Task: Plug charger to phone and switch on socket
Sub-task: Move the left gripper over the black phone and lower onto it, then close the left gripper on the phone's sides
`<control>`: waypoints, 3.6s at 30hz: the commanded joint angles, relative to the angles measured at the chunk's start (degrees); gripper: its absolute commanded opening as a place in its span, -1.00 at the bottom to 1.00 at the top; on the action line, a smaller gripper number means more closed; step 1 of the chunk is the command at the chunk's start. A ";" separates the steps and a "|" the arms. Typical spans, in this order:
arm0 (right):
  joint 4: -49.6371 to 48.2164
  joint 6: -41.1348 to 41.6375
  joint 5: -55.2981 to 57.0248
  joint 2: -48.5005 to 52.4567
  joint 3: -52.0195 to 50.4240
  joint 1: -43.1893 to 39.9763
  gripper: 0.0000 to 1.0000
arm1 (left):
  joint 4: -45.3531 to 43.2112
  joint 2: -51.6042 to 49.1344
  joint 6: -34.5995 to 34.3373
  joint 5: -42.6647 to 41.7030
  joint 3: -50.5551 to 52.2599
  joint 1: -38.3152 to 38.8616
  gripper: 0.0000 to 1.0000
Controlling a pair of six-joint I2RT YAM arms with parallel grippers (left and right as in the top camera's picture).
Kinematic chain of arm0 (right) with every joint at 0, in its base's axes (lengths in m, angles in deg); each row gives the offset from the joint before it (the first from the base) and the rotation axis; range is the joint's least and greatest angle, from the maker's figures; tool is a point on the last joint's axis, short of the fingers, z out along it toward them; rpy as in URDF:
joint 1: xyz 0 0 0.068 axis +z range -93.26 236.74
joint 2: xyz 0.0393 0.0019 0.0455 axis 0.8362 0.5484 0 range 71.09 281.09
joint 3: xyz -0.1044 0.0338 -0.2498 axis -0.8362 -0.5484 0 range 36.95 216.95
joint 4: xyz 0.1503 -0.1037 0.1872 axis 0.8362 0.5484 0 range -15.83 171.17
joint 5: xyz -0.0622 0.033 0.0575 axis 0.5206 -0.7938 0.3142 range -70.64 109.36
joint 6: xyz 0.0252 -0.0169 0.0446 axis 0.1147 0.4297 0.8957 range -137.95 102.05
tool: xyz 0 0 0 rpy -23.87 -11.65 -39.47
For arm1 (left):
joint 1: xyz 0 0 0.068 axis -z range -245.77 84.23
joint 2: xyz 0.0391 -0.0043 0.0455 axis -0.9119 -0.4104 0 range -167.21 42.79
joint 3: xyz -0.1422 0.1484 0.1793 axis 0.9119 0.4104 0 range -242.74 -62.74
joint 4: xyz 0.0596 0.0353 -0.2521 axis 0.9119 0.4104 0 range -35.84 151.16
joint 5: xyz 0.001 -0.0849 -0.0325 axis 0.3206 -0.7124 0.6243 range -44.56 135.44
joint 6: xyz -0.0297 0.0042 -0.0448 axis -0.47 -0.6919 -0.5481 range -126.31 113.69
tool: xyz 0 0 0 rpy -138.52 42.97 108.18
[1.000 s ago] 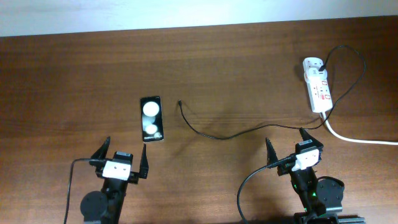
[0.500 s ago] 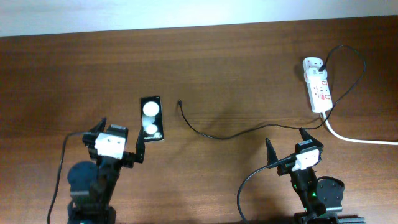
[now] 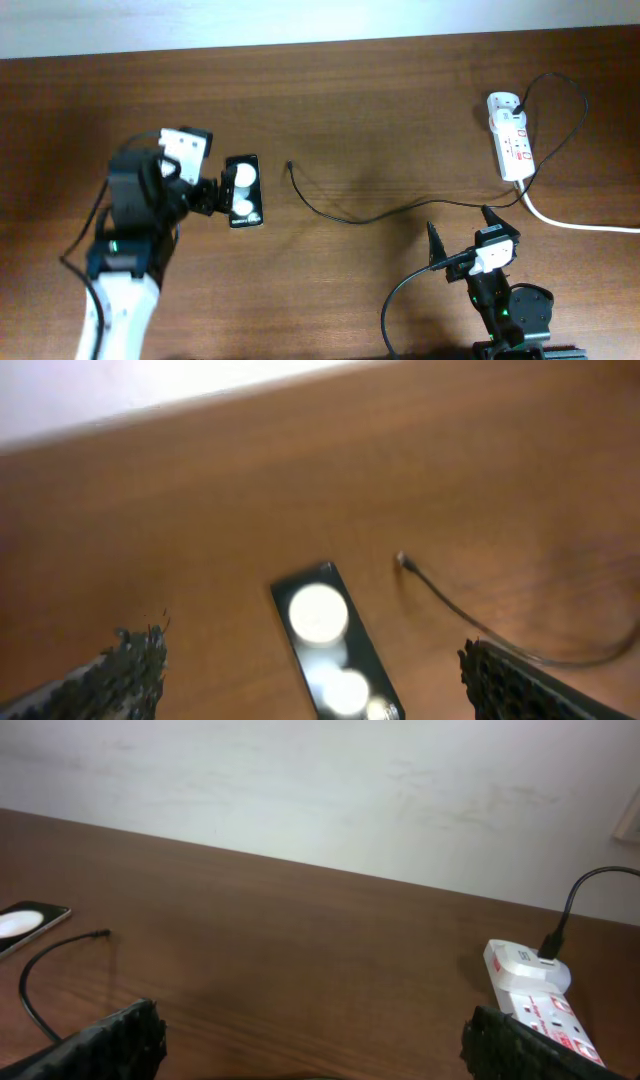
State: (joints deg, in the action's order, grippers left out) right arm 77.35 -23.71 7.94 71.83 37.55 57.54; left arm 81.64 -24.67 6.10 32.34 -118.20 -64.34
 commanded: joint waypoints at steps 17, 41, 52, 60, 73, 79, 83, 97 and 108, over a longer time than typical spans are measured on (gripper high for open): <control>0.39 0.63 -0.07 -0.48 -0.28 0.42 0.97 | 36.87 -36.89 -0.55 -4.11 -43.34 4.48 0.98; 0.39 0.63 -0.07 -0.48 -0.28 0.42 0.97 | 41.57 -53.00 -25.18 18.97 -42.82 12.61 0.95; 0.39 0.63 -0.07 -0.48 -0.28 0.42 0.97 | 38.38 -59.14 -27.50 17.00 -42.82 12.17 0.93; 0.39 0.63 -0.07 -0.48 -0.28 0.42 0.97 | 38.42 -59.17 -30.21 16.94 -42.73 10.01 0.91; 0.39 0.63 -0.07 -0.48 -0.28 0.42 0.97 | 33.99 -59.17 -29.27 12.85 -38.27 9.79 0.90; 0.39 0.63 -0.07 -0.48 -0.28 0.42 0.97 | 32.72 -59.17 -29.31 12.83 -36.39 9.75 0.85; 0.39 0.63 -0.07 -0.48 -0.28 0.42 0.97 | 32.52 -59.17 -29.35 12.85 -36.39 9.75 0.79; 0.39 0.63 -0.07 -0.48 -0.28 0.42 0.97 | 31.19 -59.17 -29.73 12.87 -36.39 9.75 0.67; 0.39 0.63 -0.07 -0.48 -0.28 0.42 0.97 | 30.88 -59.17 -29.46 13.09 -36.72 9.75 0.56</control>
State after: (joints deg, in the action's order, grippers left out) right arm 77.35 -23.73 7.94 71.83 37.55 57.54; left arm 113.46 -83.27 -23.28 44.99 -155.95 -54.55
